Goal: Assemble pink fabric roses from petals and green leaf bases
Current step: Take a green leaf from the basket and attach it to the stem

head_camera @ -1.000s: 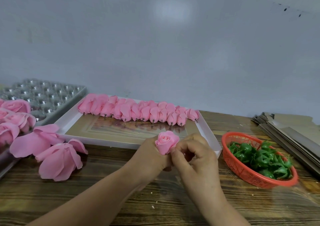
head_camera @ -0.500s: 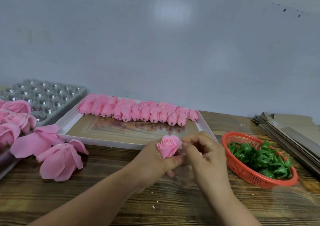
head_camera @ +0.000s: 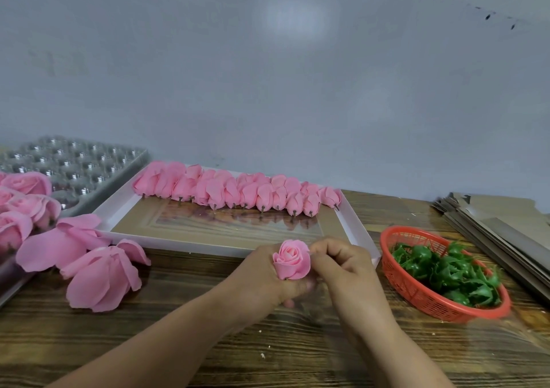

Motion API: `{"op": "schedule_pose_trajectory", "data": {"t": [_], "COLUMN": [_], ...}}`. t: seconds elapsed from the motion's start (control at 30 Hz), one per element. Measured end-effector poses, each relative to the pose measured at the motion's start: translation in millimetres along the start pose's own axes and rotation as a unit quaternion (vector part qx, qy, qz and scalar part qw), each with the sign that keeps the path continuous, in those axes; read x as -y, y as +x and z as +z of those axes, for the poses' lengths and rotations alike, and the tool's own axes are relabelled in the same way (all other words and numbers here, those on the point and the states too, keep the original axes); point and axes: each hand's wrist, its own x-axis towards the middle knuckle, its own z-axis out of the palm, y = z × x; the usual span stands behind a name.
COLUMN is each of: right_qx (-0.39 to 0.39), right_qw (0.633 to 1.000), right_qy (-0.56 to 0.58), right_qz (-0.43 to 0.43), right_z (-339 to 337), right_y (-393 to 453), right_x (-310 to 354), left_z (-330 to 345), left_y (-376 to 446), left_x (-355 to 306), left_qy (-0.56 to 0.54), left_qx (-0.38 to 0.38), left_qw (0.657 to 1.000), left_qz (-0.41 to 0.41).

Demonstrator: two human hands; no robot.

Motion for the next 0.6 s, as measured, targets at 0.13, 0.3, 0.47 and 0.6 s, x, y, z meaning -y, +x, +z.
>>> {"op": "schedule_pose_trajectory", "data": {"t": [0.13, 0.3, 0.47, 0.6], "right_qx": [-0.006, 0.111, 0.241, 0.252], "right_qw": [0.999, 0.992, 0.969, 0.967], "right_qy": [0.011, 0.030, -0.014, -0.018], "right_qz": [-0.031, -0.057, -0.046, -0.014], "right_z": [-11, -26, -31, -31], "right_y": [4, 6, 4, 3], "right_x": [3, 6, 10, 12], "left_z": [-3, 2, 4, 4], "left_y": [-2, -1, -2, -4], "left_x": [0, -2, -1, -3], "left_qy": [0.046, 0.167, 0.206, 0.204], "left_qx": [0.032, 0.073, 0.103, 0.122], "left_qw": [0.998, 0.982, 0.971, 0.969], "left_qz": [0.028, 0.057, 0.063, 0.066]}}
